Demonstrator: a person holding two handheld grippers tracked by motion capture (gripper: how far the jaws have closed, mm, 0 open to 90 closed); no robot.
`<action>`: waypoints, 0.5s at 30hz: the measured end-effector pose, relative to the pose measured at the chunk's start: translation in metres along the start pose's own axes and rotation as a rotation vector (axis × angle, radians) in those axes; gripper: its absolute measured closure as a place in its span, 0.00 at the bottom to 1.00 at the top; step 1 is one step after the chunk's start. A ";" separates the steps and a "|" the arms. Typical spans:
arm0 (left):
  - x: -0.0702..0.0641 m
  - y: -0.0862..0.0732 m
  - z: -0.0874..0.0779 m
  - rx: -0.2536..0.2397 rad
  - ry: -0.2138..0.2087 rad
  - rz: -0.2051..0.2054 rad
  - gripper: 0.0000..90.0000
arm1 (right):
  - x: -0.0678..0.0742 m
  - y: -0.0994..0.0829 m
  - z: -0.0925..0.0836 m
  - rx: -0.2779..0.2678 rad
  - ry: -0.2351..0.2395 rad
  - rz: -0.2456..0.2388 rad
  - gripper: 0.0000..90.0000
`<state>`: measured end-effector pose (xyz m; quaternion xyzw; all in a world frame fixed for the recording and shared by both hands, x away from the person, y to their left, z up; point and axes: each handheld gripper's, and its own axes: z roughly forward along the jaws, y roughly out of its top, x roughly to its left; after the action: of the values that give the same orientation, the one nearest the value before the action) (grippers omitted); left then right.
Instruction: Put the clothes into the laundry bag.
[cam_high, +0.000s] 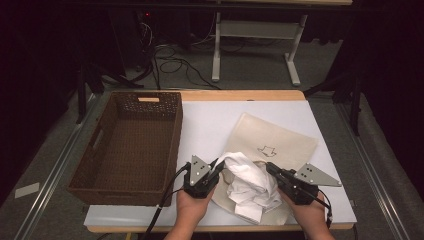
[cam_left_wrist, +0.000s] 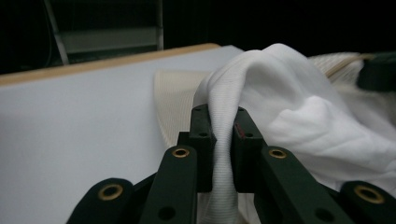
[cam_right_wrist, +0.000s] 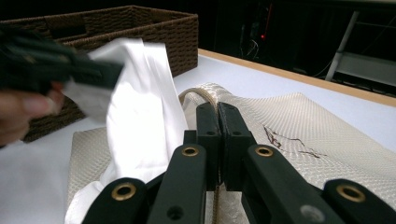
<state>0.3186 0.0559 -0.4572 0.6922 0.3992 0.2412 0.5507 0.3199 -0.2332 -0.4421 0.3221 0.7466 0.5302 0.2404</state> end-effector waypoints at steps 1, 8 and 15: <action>-0.004 0.004 -0.002 -0.013 -0.010 0.009 0.90 | 0.001 -0.001 0.001 0.003 -0.003 0.005 1.00; -0.029 0.016 0.002 -0.044 -0.090 0.000 0.91 | 0.002 -0.001 -0.002 0.003 -0.007 0.000 1.00; -0.055 -0.010 0.038 0.066 -0.162 0.017 0.91 | -0.002 -0.001 -0.002 -0.001 0.002 0.015 1.00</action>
<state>0.3144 -0.0098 -0.4718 0.7305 0.3552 0.1762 0.5560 0.3198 -0.2363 -0.4426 0.3271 0.7442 0.5325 0.2360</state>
